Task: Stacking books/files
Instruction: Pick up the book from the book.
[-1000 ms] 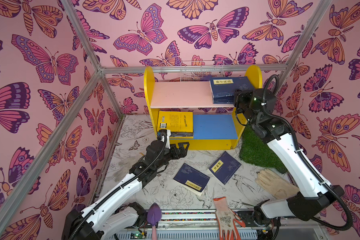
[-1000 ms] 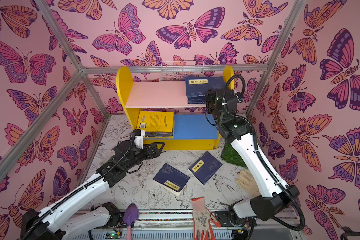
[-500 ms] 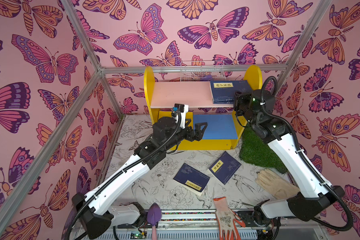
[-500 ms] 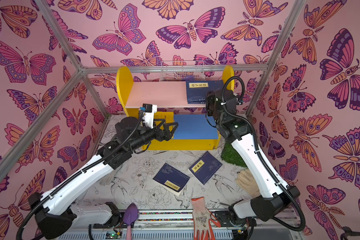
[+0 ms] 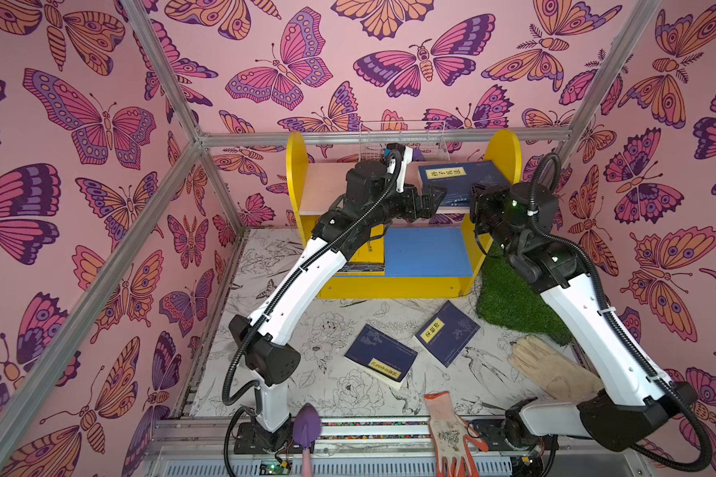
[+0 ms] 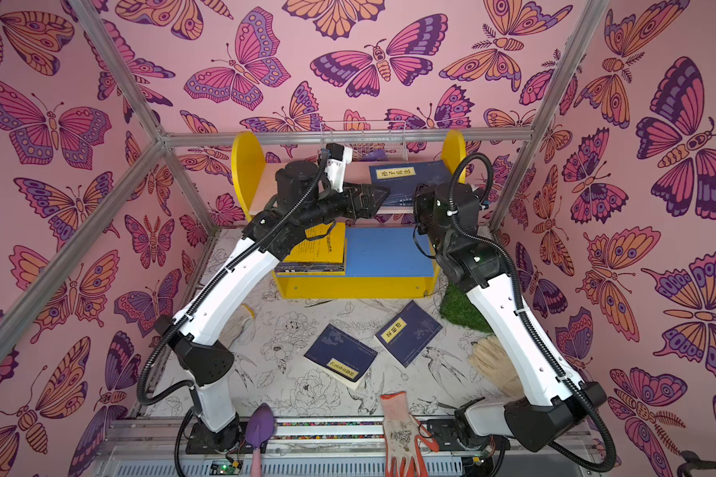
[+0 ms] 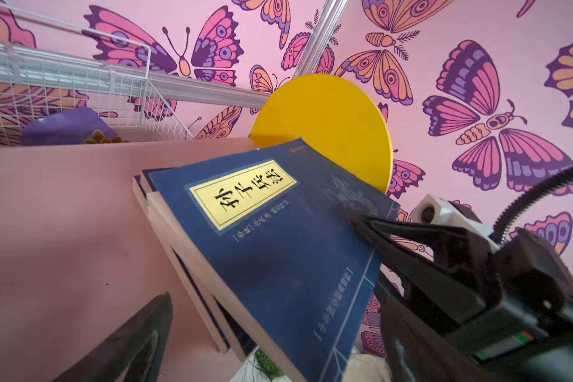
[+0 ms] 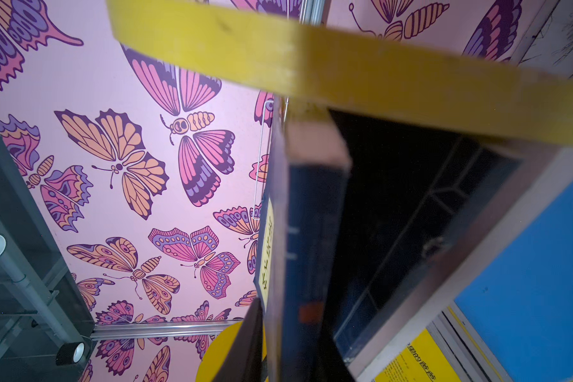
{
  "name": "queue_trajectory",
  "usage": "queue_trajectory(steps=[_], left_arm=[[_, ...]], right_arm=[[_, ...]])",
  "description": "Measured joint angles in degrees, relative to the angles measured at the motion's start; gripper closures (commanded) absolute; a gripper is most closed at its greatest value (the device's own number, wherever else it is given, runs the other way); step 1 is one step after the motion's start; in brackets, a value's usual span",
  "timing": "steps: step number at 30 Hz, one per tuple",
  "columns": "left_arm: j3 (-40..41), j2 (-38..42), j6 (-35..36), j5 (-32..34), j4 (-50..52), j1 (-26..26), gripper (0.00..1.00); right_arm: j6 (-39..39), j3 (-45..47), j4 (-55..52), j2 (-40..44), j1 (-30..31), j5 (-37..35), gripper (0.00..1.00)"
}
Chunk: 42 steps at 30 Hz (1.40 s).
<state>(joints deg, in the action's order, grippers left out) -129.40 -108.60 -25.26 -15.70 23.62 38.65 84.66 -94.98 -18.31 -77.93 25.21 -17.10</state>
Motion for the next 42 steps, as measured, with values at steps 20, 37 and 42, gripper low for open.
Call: queue_trajectory(steps=[20,37,42], left_arm=[[-9.4,-3.5,-12.8,-4.3,13.0,-1.6,0.14],[-15.7,-8.2,-18.0,-5.7,11.1,-1.9,0.85],[-16.0,-9.0,-19.3,-5.3,10.4,-2.1,1.00]], right_arm=[[-3.7,1.3,6.0,0.0,-0.3,1.8,0.86],[-4.2,2.2,8.0,-0.4,-0.7,4.7,0.89],[-4.2,4.2,8.4,-0.3,-1.1,4.6,0.85]])
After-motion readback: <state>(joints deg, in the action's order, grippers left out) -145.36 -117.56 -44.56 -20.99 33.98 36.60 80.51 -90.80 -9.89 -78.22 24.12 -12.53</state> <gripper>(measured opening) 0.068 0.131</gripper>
